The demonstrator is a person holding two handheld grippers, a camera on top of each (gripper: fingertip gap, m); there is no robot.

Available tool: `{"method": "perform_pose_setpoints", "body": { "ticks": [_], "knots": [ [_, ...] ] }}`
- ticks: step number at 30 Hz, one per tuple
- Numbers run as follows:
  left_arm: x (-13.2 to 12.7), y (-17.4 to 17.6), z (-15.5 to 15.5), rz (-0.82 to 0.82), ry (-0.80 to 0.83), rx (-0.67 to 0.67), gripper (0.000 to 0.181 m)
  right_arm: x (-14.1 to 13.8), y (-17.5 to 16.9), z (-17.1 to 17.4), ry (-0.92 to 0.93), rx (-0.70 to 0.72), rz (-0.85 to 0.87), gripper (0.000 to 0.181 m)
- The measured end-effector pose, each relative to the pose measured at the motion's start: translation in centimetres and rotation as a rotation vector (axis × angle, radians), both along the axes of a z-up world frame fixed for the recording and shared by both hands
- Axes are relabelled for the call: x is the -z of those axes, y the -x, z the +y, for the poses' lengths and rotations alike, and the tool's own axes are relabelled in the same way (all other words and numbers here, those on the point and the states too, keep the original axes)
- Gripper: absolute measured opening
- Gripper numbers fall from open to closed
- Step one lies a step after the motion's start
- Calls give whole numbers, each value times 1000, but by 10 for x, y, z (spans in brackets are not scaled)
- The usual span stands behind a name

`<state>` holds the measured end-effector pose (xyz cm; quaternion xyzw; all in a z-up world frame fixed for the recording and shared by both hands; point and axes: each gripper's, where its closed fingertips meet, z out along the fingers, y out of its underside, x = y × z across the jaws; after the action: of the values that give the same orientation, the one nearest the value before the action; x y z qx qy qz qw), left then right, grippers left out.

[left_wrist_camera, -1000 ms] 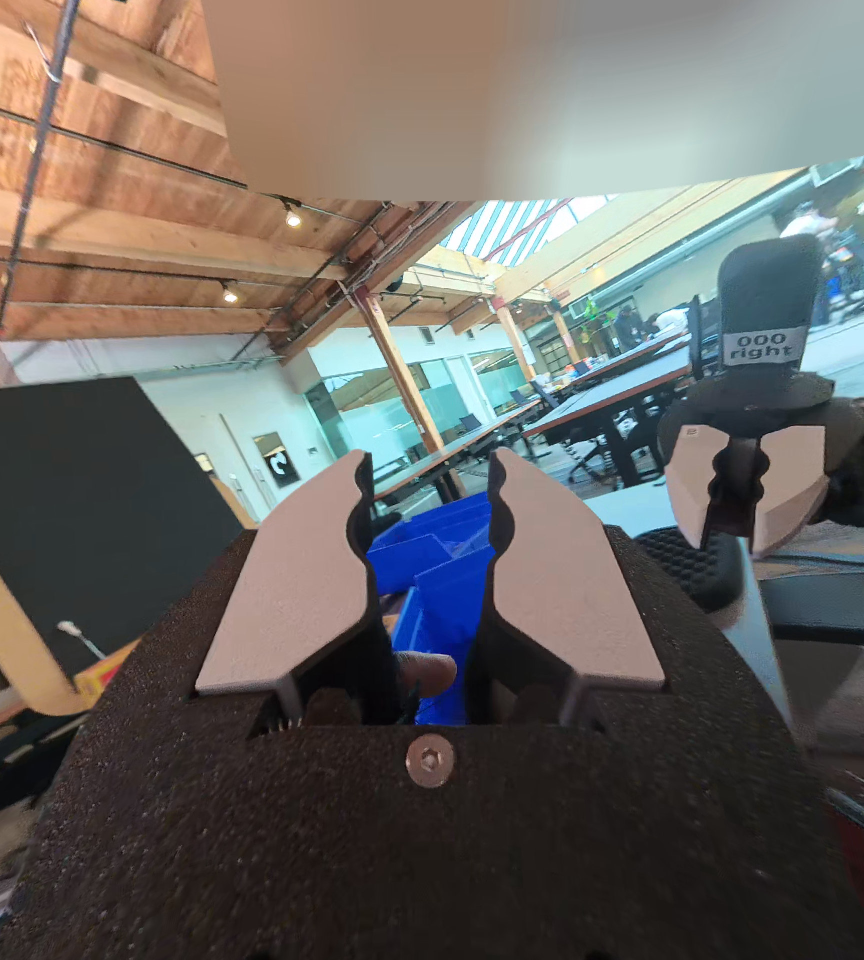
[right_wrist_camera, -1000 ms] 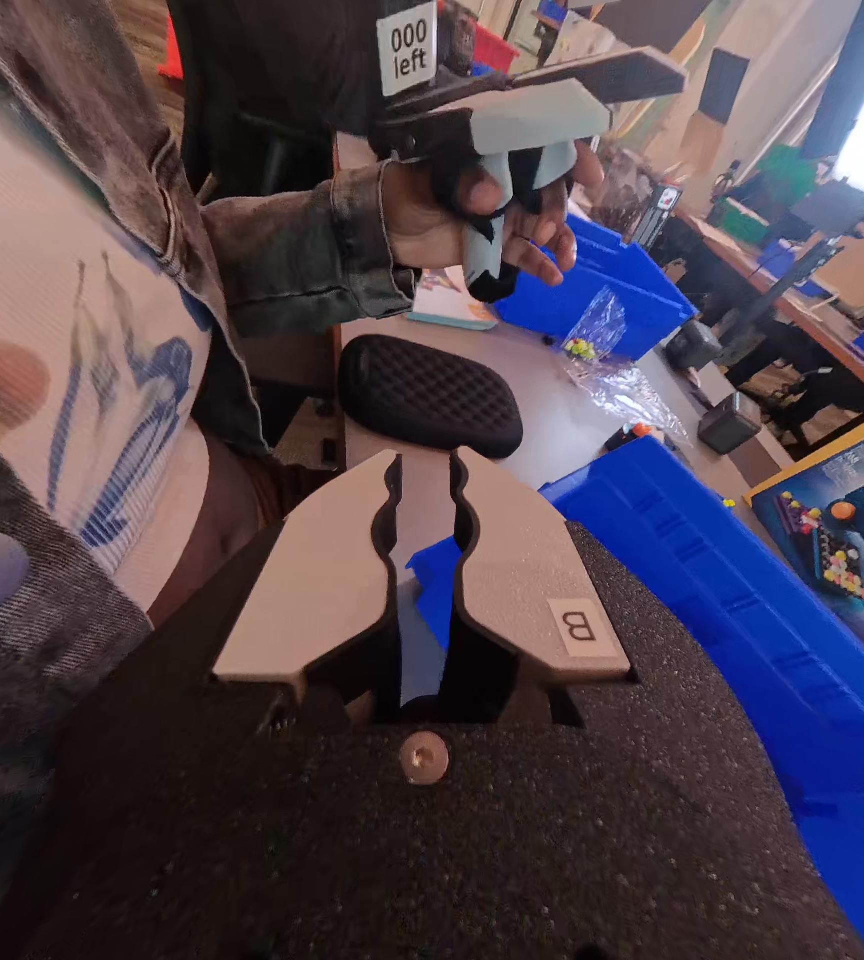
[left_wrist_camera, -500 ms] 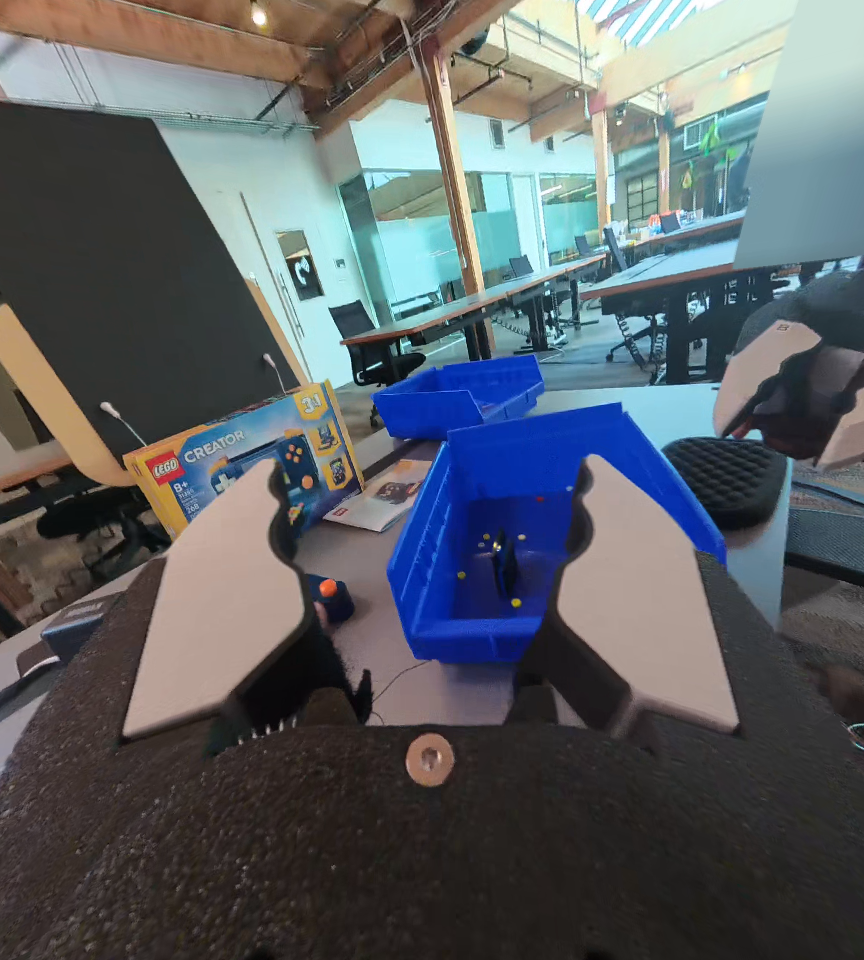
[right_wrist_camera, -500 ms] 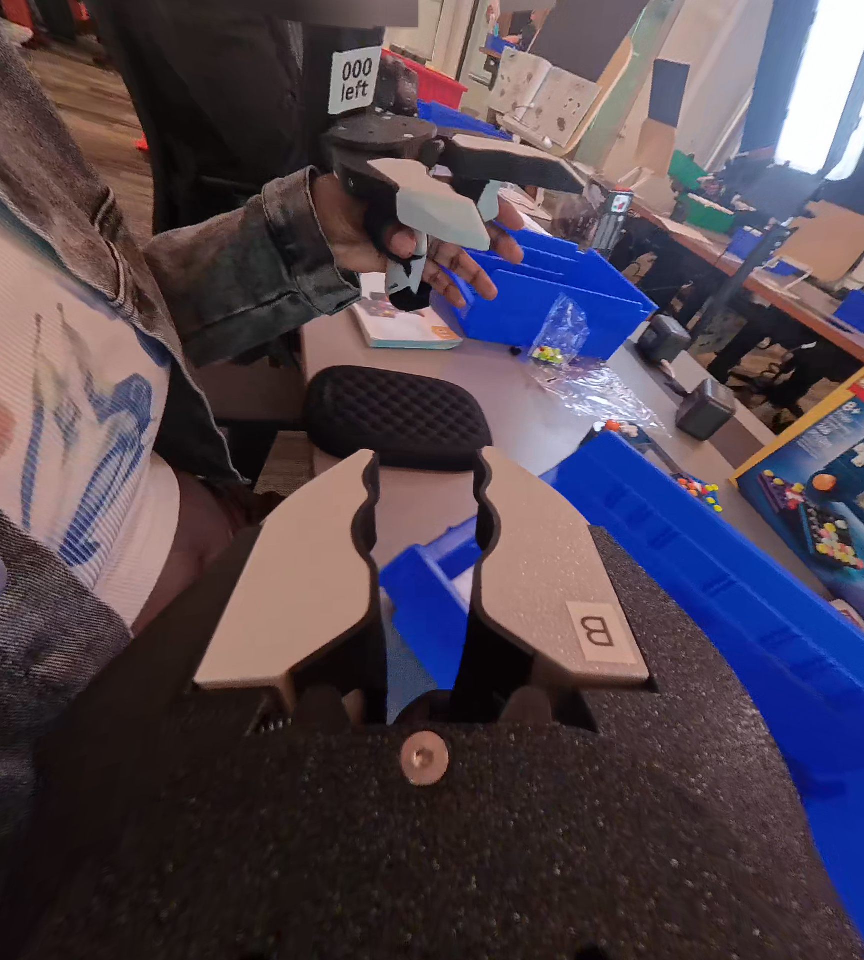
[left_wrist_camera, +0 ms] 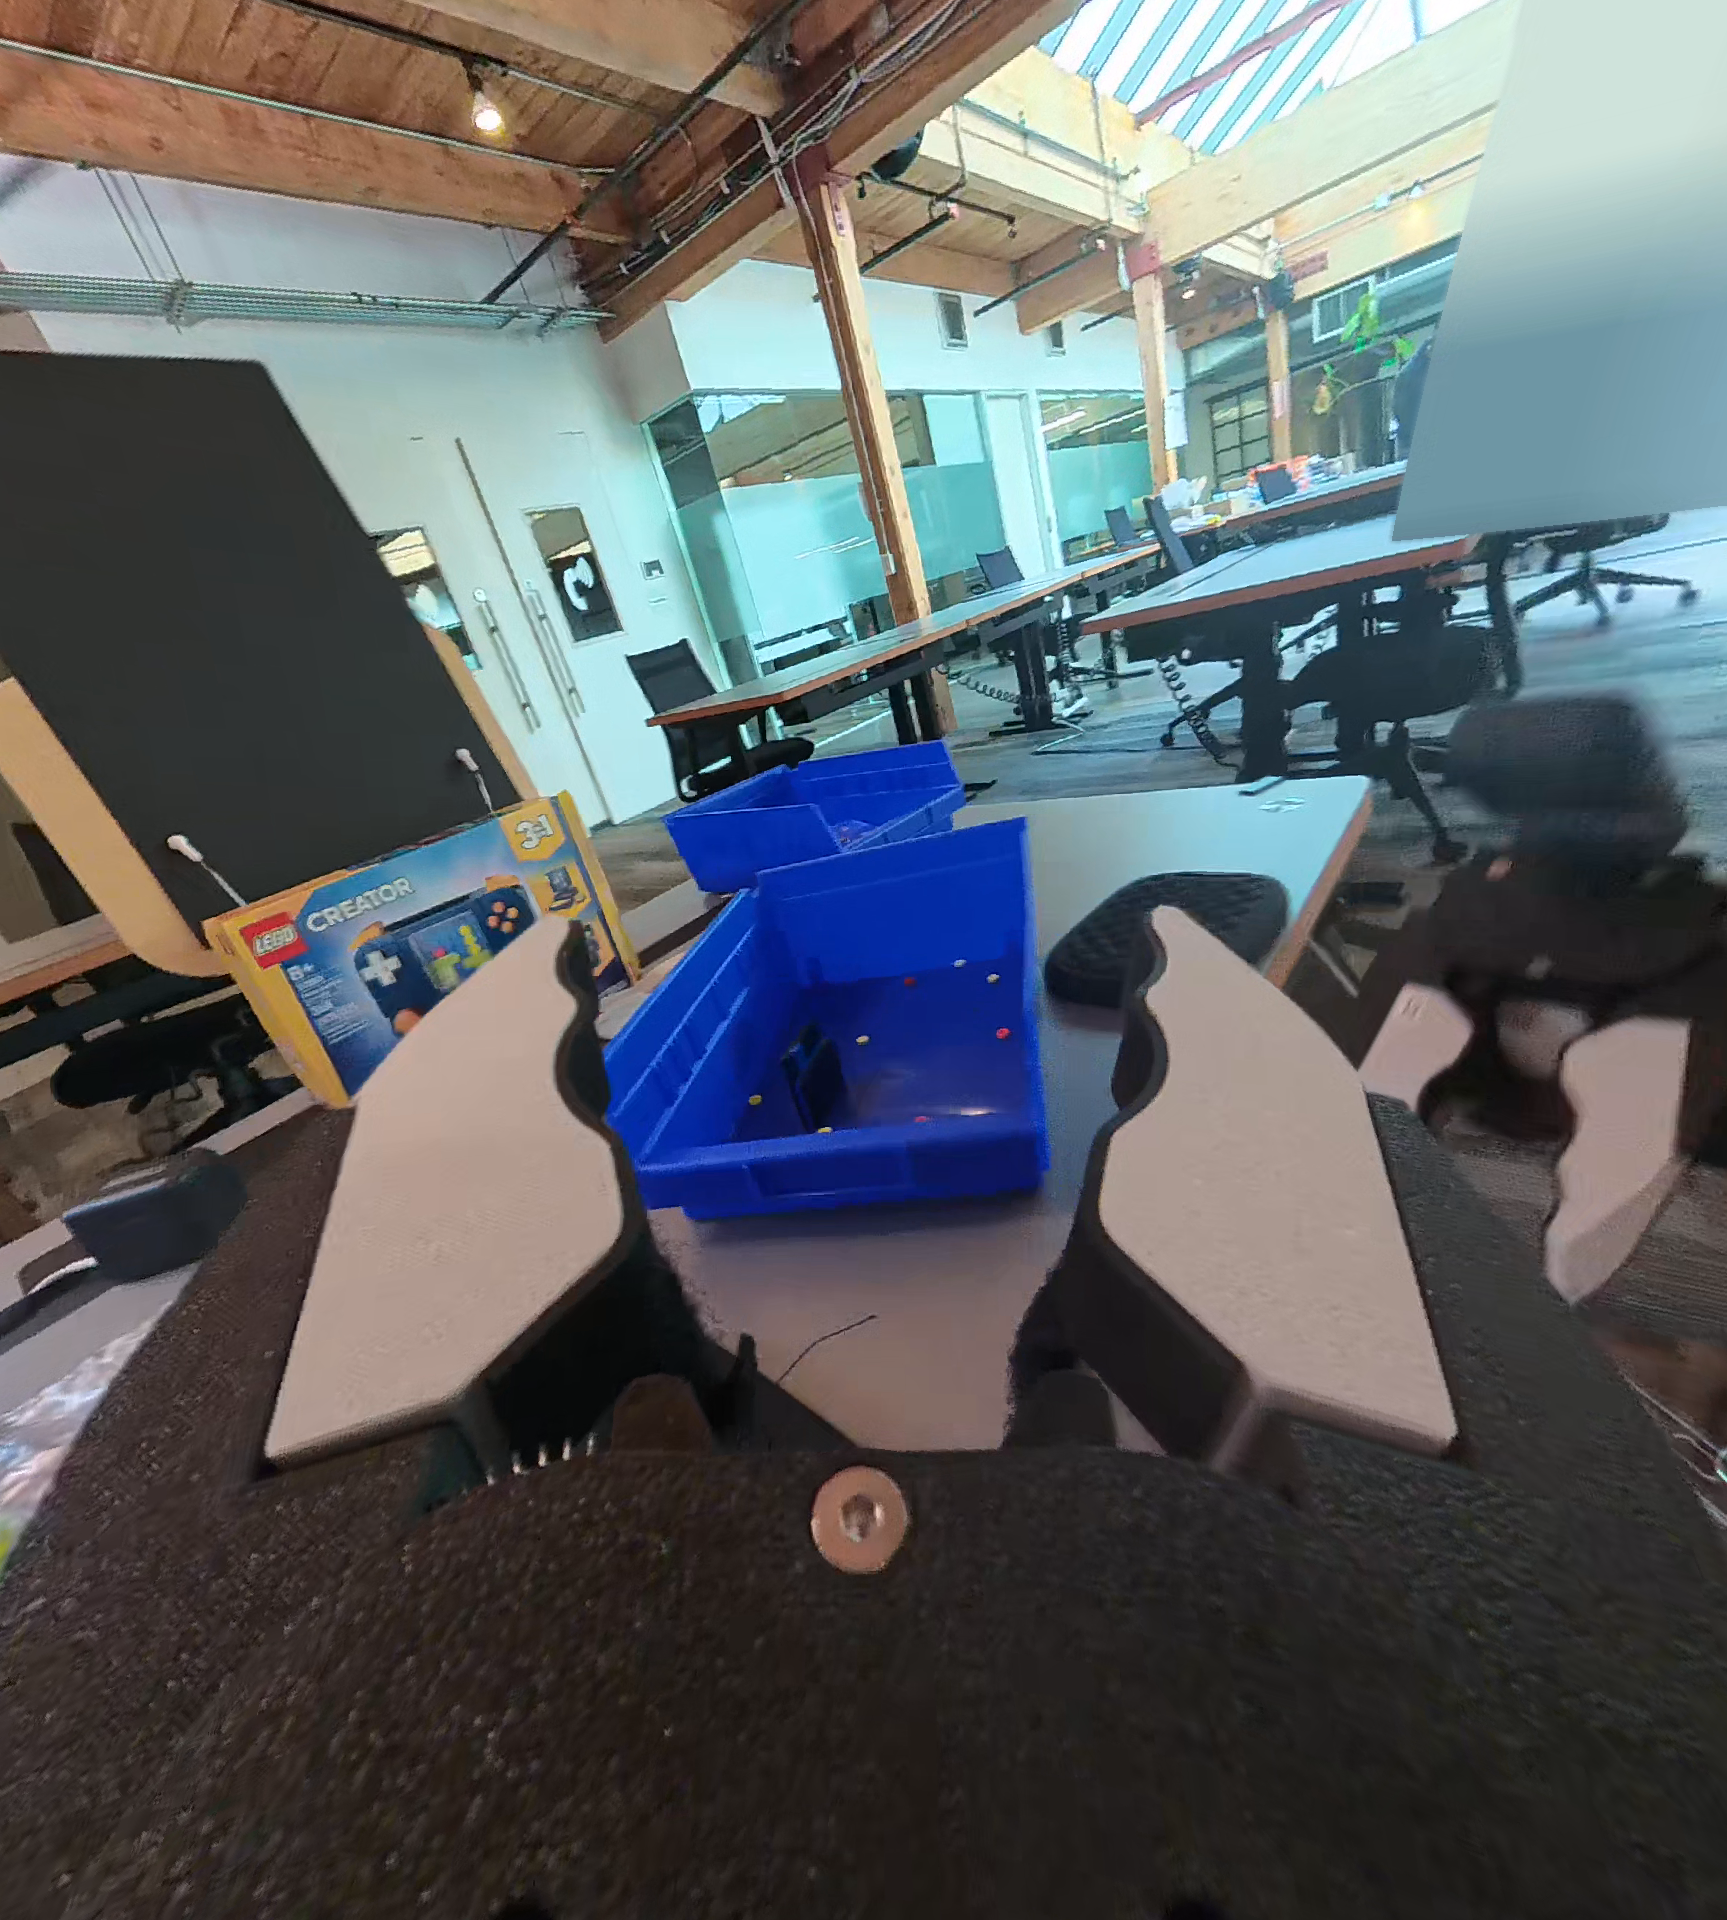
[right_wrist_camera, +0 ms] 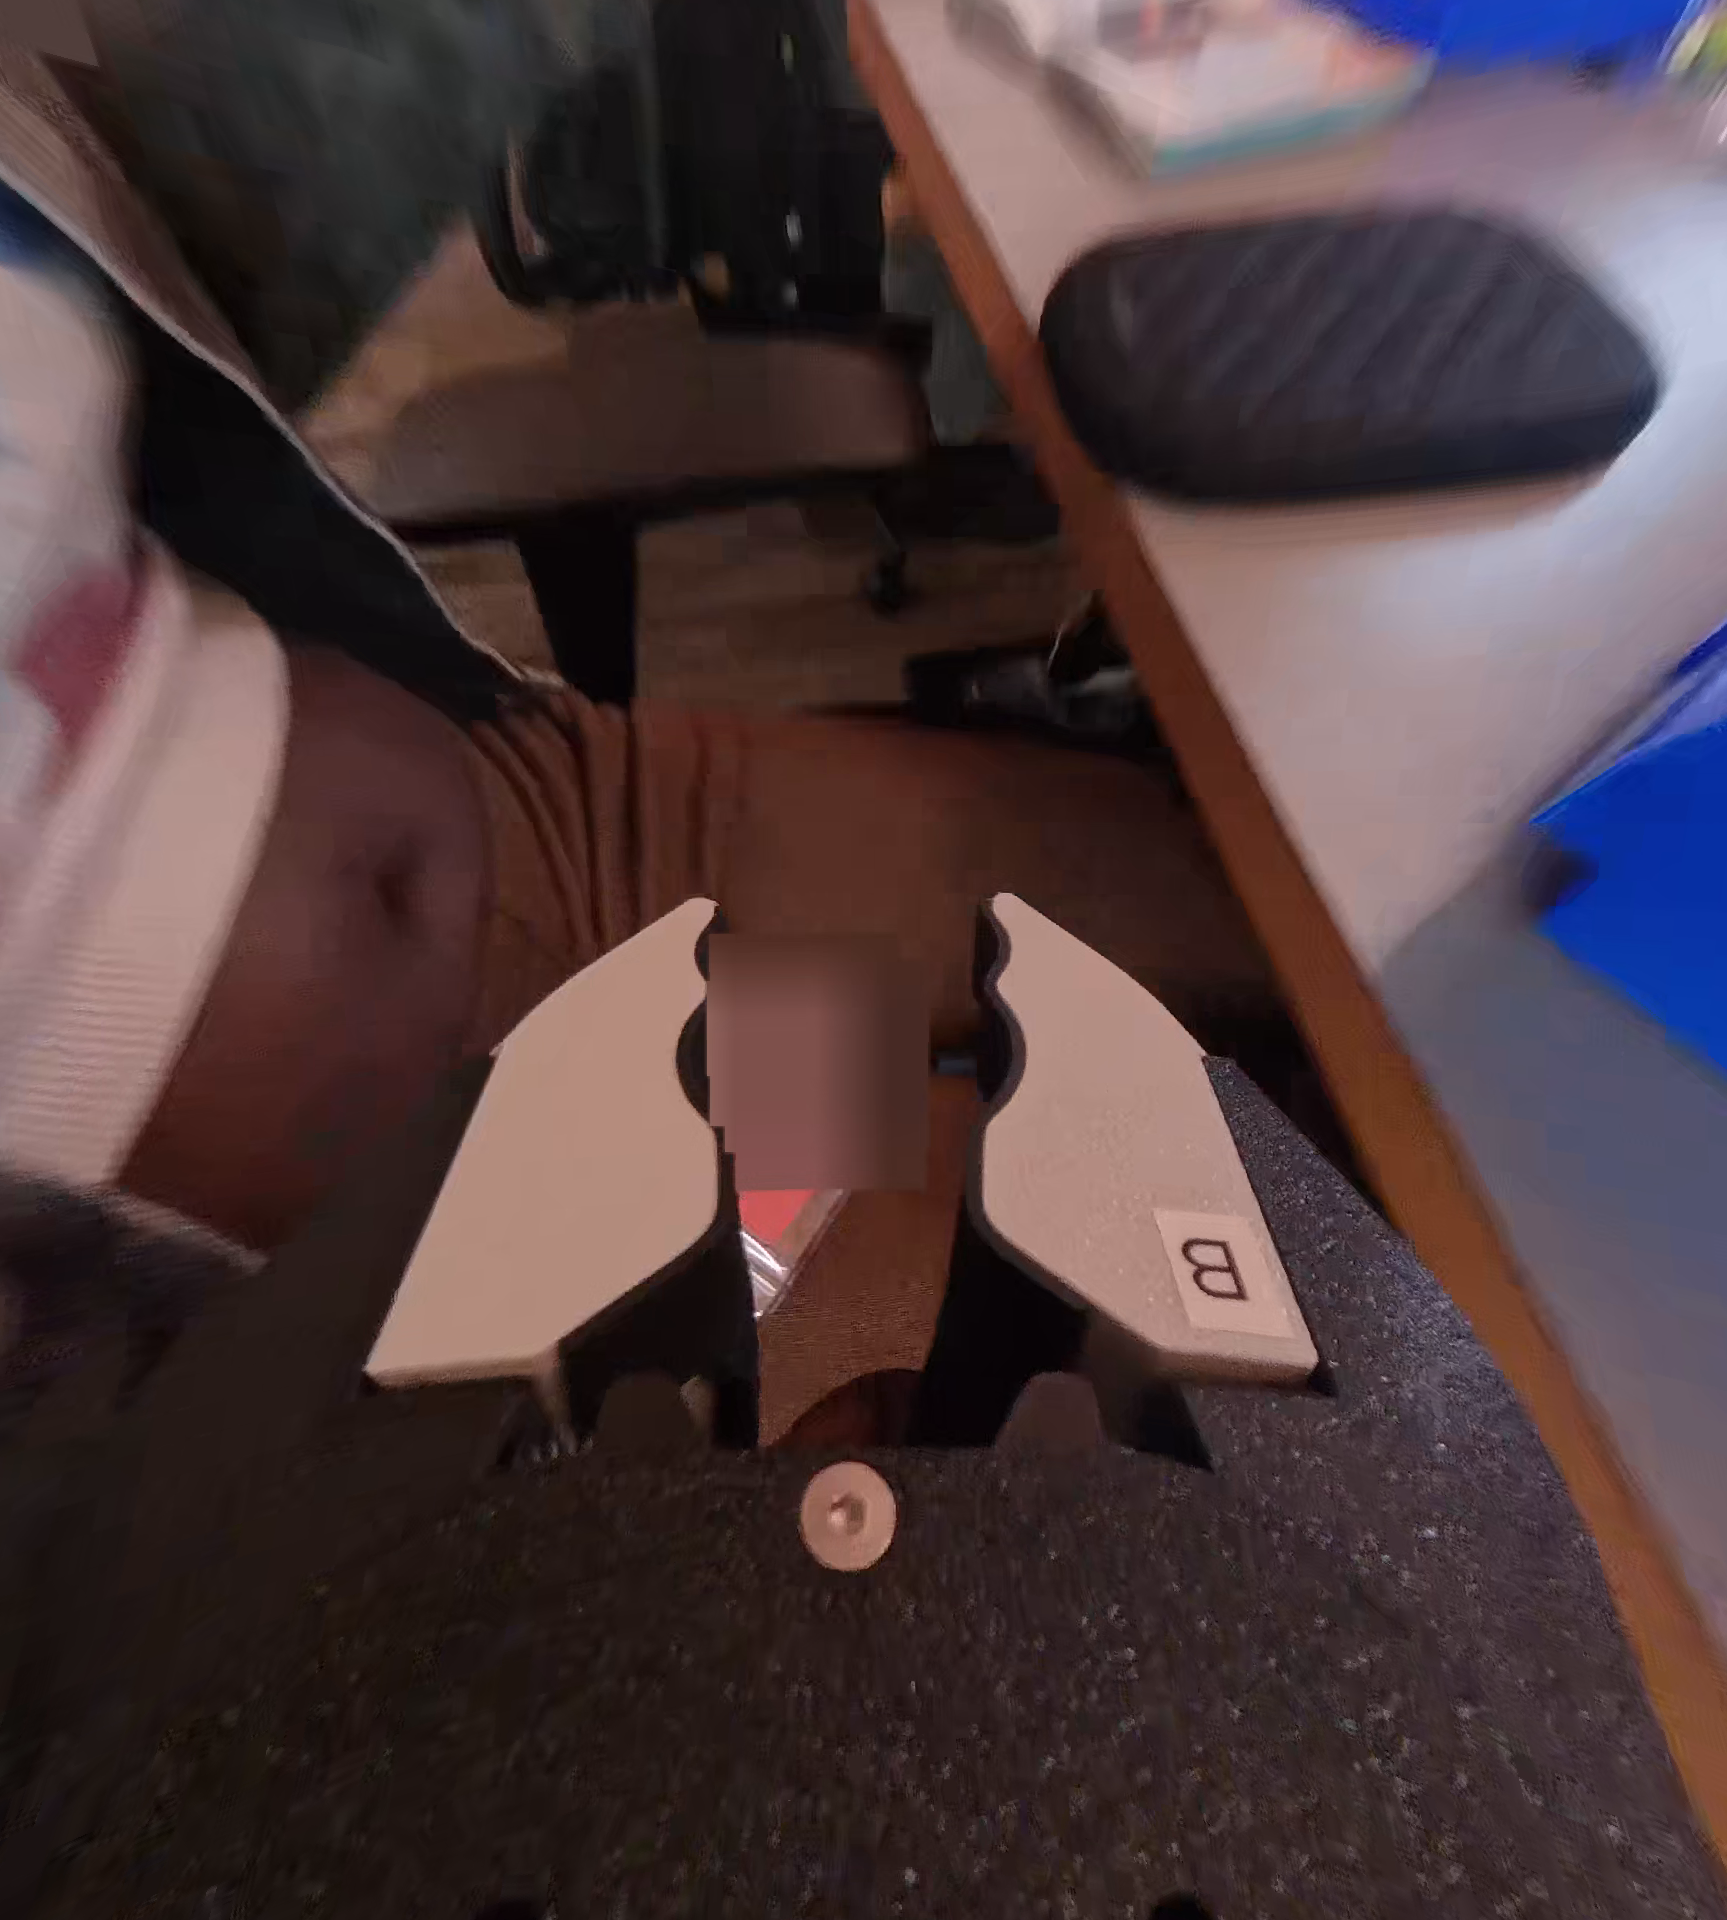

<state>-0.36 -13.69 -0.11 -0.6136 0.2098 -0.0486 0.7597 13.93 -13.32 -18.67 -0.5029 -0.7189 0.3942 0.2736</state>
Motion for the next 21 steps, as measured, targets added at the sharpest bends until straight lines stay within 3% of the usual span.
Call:
{"method": "perform_pose_setpoints", "body": {
  "ticks": [4, 7, 10, 14, 16, 18, 21],
  "knots": [
    [1, -25, -17, -17, 10, 99, 92, 76, 13, 6, -28, 120, -134, 39],
    [1, -38, -24, 17, 10, 147, 86, 118, 17, 12, -106, 130, -301, 42],
    [2, -41, -21, 29, 12, 152, 83, 146, 21, 13, -157, 100, -451, 53],
    [11, -38, -12, 24, 47, 156, 82, 164, 25, 25, -317, 80, -510, 35],
    [15, -36, -9, 17, 54, 148, 82, 155, 29, 26, -319, 90, -458, 35],
    [16, -33, -6, 3, 36, 140, 78, 121, 39, 23, -235, 125, -273, 35],
    [24, -32, -1, -77, 45, 176, 67, 12, 49, 16, -140, 145, 220, 34]
  ]
}}
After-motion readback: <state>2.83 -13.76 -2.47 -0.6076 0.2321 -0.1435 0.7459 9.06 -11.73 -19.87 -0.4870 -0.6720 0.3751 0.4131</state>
